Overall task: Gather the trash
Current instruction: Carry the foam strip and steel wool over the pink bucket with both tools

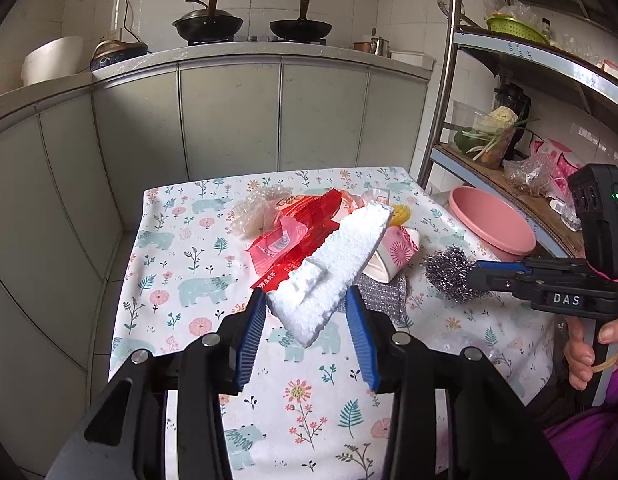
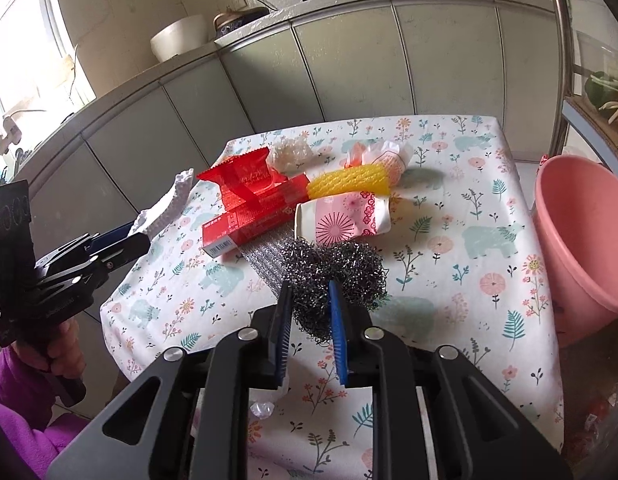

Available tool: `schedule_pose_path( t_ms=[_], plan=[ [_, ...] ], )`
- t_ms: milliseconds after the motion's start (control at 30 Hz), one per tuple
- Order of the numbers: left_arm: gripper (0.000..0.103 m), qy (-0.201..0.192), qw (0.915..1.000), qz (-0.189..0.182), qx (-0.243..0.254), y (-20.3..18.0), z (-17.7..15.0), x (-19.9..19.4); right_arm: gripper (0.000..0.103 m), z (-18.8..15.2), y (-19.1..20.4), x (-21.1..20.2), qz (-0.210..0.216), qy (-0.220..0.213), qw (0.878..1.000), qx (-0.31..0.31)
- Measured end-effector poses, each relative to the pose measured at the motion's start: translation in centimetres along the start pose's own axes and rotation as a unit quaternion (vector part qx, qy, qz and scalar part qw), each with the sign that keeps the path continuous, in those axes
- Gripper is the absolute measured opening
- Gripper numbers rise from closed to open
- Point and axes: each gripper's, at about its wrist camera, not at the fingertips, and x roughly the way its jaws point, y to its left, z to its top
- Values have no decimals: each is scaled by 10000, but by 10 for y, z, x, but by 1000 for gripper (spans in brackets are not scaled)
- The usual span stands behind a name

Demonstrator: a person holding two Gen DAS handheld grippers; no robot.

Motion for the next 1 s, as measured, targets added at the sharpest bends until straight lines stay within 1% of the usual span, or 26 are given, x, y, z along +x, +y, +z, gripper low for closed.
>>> schedule_pose_path(
  t_ms=[333,600,767,1000],
  plan=[
    [41,27,9994,255,-218,-3,12,6,19,0,-6,-8,28,-141,9999,92],
    [41,-30,9991,340,-261,-11,25,11,19,3,-11,-19,-26,-326,9994,141],
    [41,-89,9992,307,-222,-23,36,15,19,5,-17,-28,-144,-500,9985,173],
    [41,-155,9997,178,-108,-50,61,31,19,13,-38,-48,-443,-856,9950,277]
  ],
)
